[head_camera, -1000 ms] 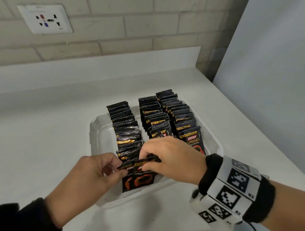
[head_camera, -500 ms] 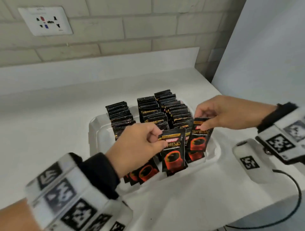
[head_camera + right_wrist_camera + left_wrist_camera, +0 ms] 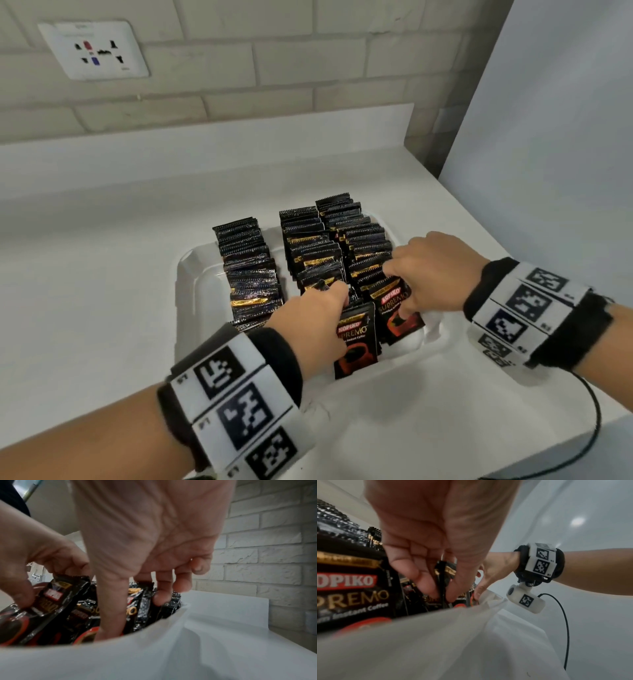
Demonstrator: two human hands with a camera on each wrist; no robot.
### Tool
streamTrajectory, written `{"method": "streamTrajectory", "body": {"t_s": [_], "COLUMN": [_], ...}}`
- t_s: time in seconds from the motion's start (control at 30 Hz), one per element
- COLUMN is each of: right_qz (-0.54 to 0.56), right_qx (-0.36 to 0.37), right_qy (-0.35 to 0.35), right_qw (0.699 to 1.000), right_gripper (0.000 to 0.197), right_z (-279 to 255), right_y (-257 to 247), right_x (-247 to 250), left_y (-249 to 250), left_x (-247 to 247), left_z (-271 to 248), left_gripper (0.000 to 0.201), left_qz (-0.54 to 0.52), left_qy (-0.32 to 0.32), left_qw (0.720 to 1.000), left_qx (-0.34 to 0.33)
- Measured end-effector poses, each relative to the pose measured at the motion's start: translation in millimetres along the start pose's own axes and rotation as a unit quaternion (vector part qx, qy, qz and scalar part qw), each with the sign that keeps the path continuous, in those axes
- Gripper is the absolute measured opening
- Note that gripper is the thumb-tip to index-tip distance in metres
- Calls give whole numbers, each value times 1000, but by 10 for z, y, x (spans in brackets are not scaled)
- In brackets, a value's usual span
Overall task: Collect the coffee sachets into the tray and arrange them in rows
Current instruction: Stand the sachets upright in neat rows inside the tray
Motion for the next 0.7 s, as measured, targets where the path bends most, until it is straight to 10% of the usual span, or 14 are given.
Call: {"method": "streamTrajectory", "body": {"t_s": [0.47, 0.6, 0.7], "right_qz": [115, 362, 465], "right_qx": [-119, -54, 35], "right_qy": [94, 102, 38], "right_qw": [982, 925, 884], "right_gripper": [59, 41, 36], "right_z": [-414, -516, -446], "right_y": [89, -214, -602], "right_x": [126, 292, 334], "left_y": [5, -346, -705], "left_x": [548, 980, 888], "left_z": [-169, -646, -977], "left_gripper": [45, 29, 64], "left_qz": [27, -192, -395], "left_qy": [135, 178, 195], "left_qw": [990, 962, 891], "left_qx": [-10, 76, 112]}}
Point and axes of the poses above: each hand's wrist, its own z-axis towards the middle knuckle, its own x-axis out of the back of the hand, y = z × x, the point moved 7 cm from there along z, towards the middle knuckle, and after that the axes turned 13 degrees about -z, right-handed, at the moved point
